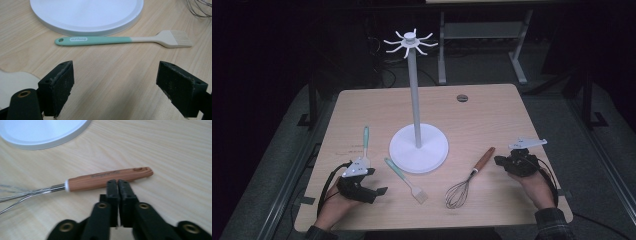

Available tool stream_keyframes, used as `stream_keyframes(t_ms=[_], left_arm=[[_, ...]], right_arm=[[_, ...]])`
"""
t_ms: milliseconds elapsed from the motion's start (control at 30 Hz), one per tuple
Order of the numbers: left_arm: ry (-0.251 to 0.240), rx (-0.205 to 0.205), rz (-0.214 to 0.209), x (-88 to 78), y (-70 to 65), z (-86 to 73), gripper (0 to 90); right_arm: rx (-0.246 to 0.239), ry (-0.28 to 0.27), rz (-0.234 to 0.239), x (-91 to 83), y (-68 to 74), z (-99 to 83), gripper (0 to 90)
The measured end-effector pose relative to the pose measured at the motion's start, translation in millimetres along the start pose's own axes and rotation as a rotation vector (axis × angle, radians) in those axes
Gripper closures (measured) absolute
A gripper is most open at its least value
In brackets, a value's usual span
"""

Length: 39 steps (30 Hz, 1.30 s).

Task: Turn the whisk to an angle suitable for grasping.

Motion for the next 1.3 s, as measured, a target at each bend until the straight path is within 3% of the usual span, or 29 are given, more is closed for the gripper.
stream_keyframes(t_ms=[467, 767, 1033, 1300], left_arm=[[-0.009, -0.007, 0.004, -1.2, 0.8, 1.7, 14.2], [-0.012, -0.010, 0.004, -0.6, 1.0, 1.1, 14.2], [-0.008, -0.006, 0.002, 0.0, 1.2, 0.4, 14.1], [-0.006, -0.010, 0.003, -0.3, 1.1, -0.5, 14.2]], right_arm=[[-0.002, 0.012, -0.069, 21.4, -17.9, 26.7, 90.0], [0.015, 0.049, -0.111, 36.9, -28.2, 25.9, 90.0], [0.040, 0.078, -0.119, 47.7, -36.4, 22.9, 90.0], [0.041, 0.075, -0.103, 54.0, -33.4, 25.9, 90.0]])
Point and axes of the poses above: each handheld gripper's, and its own axes: x roughly forward along the jaws, z roughly out of its top, y roughly to its left, the point moved 8 cm from there along x, roughly forward along the jaws, and after that the axes turned 15 degrees about x, right-handed, at the moved point
